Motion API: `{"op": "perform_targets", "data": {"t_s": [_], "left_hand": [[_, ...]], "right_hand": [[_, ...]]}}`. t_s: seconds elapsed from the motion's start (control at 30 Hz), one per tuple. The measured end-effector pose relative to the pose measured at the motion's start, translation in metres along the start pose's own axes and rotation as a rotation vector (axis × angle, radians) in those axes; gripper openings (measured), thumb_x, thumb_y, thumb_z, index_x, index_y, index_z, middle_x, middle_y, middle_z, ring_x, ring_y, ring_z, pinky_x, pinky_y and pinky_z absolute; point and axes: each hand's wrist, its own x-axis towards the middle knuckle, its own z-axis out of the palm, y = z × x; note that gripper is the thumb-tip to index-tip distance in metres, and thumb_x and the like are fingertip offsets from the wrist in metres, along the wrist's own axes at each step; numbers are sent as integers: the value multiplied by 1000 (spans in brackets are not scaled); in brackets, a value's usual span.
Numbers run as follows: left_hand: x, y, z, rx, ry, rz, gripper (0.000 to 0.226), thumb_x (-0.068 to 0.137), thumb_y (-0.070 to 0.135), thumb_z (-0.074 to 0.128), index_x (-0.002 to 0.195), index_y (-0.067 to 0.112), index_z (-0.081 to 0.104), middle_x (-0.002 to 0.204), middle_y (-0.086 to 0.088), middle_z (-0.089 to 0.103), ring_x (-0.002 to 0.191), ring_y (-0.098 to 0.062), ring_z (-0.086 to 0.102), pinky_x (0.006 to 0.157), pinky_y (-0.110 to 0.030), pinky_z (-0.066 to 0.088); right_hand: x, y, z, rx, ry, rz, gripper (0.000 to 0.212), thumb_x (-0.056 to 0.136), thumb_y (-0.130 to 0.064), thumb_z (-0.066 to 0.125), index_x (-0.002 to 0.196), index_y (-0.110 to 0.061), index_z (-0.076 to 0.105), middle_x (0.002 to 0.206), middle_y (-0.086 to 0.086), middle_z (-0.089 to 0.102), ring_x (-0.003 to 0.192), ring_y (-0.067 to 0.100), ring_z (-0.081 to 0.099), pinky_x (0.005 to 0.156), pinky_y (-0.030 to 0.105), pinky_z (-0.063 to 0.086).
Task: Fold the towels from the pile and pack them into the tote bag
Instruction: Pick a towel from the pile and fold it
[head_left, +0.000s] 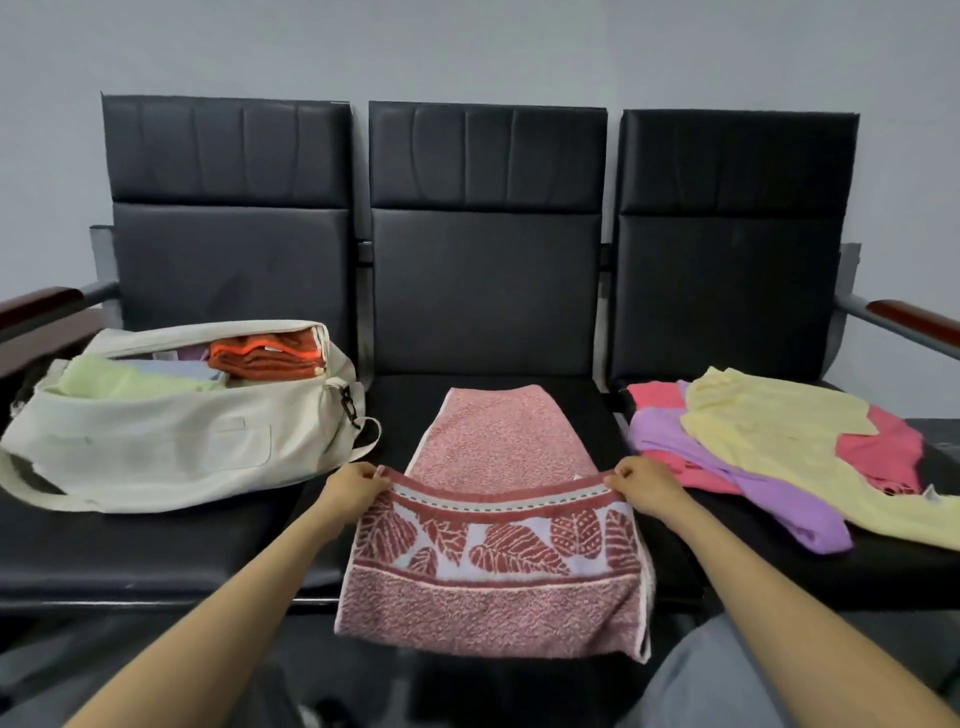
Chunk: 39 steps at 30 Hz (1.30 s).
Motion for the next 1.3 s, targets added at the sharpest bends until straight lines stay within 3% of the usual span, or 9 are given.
{"op": "perform_targets", "data": {"t_s": [0.23,0.37,0.47,0.63,0.77,0.97,1.13,1.2,1.3], "left_hand": [[32,0,24,319,-115,36,53,67,30,86,105,10,56,103,-6,59,101,-23,57,74,-29,44],[48,15,30,475,-206,82,29,72,25,82,86,4,69,79,-5,62,79,-21,60,54,-23,35],[76,30,31,361,24,182,20,76,14,78,81,9,60,81,-5,63,76,-21,55,56,-27,36],[104,76,14,-115,375,267,37,88,-3,59,123,1,47,109,-9,57,96,-22,55,78,-27,42],[80,73,4,-49,304,368,10,88,6,64,98,8,63,90,-1,63,88,-16,59,75,-21,40],[13,71,-36,-464,166,441,14,99,15,49,86,18,52,80,1,56,66,-6,55,53,-12,45],[-26,106,-95,-703,-314,341,10,94,2,51,97,8,59,83,-7,66,68,-11,67,61,-21,56],[-21,110,-111,-488,-406,265,14,90,-1,56,102,4,62,91,-11,68,77,-14,69,67,-20,57],[1,112,-97,261,-292,231,15,85,14,71,96,4,71,85,-8,67,71,-11,62,60,-13,49]], "right_hand": [[22,1,15,-257,-189,10,36,86,-28,65,68,-20,35,80,0,46,77,16,44,50,20,26],[42,-7,16,-296,-247,0,30,88,-15,62,69,-20,39,78,0,52,68,13,53,53,21,37],[75,-19,14,-204,38,-80,24,91,-5,48,74,-16,35,97,14,49,87,29,55,67,35,39],[112,-51,-6,169,587,-209,6,89,-12,61,89,-8,57,116,12,48,101,27,48,87,41,43],[85,-57,-13,353,457,-253,12,96,-19,55,90,-13,47,77,-4,51,72,14,50,61,29,40],[10,-50,-66,750,270,-244,15,95,-25,58,96,-12,50,90,7,66,81,20,67,70,35,56],[-23,-49,-124,772,-35,-163,9,96,-20,57,97,-11,55,94,12,69,85,23,68,71,32,53],[-19,-46,-132,514,-37,-125,12,95,-17,58,85,-12,54,91,11,67,82,21,62,65,28,46],[0,-48,-123,76,21,-76,16,90,-13,58,77,-13,49,80,9,56,68,20,49,51,27,34]]}}
